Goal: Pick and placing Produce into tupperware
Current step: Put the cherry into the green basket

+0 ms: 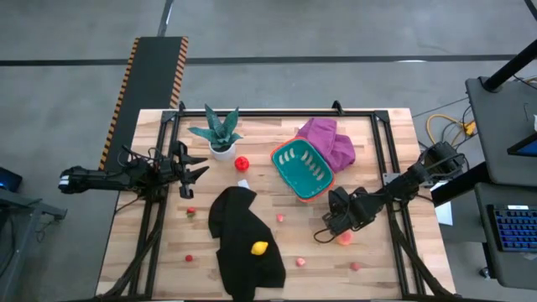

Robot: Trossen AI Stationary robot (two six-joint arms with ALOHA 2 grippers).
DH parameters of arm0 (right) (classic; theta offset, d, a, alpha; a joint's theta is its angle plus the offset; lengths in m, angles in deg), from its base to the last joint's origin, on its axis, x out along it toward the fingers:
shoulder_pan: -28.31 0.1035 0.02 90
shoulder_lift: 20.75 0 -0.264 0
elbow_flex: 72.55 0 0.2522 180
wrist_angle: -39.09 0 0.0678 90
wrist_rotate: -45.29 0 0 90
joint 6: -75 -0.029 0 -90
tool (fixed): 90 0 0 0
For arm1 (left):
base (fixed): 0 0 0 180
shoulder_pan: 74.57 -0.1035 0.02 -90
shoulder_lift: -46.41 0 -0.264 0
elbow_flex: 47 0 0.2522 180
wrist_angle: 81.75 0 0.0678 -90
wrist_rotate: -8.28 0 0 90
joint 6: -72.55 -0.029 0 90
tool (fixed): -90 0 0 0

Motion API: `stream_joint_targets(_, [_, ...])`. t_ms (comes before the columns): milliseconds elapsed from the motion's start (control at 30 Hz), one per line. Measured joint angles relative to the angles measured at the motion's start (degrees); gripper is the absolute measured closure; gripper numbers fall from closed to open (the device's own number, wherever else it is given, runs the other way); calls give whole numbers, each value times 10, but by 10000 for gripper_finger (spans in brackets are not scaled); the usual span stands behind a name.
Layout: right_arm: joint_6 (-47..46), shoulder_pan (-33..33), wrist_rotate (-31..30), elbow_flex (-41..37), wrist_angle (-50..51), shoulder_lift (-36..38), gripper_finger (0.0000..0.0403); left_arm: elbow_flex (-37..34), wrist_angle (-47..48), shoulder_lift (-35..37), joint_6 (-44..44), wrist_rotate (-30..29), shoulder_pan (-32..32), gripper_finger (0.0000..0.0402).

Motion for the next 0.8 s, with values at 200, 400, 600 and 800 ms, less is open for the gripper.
stream_joint_targets(200, [0,0,-1,0,0,0,302,0,0,0,0,0,0,294])
stream_joint_targets(400, [0,0,-1,0,0,0,297,0,0,0,0,0,0,294])
stream_joint_targets(600, [0,0,-1,0,-1,0,302,0,0,0,0,0,0,294])
stream_joint_targets(800, [3,0,4,8,-4,1,301,0,0,0,0,0,0,294])
